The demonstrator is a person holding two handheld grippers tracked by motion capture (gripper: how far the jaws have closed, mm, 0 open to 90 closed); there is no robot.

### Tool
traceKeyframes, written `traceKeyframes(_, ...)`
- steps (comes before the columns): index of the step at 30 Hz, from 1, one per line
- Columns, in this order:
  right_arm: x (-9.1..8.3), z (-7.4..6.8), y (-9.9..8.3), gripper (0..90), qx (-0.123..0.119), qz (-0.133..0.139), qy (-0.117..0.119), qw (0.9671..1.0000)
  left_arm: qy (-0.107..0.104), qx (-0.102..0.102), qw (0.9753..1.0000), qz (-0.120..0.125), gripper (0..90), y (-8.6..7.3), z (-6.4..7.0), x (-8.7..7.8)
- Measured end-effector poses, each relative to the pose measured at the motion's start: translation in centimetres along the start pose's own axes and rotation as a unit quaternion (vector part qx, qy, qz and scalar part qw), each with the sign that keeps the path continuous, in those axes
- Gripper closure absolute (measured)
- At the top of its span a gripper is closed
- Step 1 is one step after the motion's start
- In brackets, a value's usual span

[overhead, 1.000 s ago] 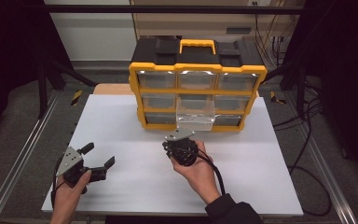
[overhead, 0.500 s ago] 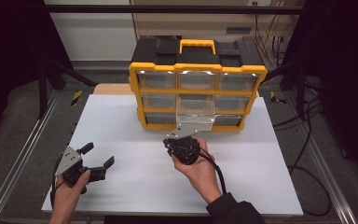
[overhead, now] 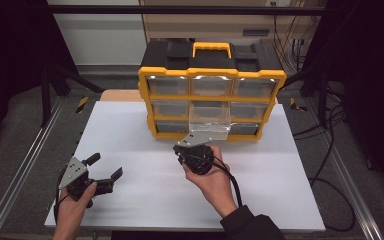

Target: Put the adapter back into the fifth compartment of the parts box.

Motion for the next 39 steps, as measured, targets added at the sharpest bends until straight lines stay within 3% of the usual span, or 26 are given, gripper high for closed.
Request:
traceKeyframes(29, -1.3, -0.6, 3.4, 76.4, -0.015, 0.03, -0.003, 0.9994, 0.0, -0.001, 1.0, 0.001, 1.6, 0.0, 0.0, 0.0)
traceKeyframes(39, -1.4, -0.7, 3.8, 76.4, -0.002, 0.04, 0.004, 0.9992, -0.001, 0.0, 1.0, 0.001, 1.6, 0.0, 0.0, 0.0)
Point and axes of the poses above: each handheld gripper's, and its own axes: x roughly forward along the jaws, y roughly out of its top, z roughly to its right, the point moved 10 cm from there along x, roughly forward along the jaws, and after that the axes turned 12 degrees about x, right-handed, at the moved point
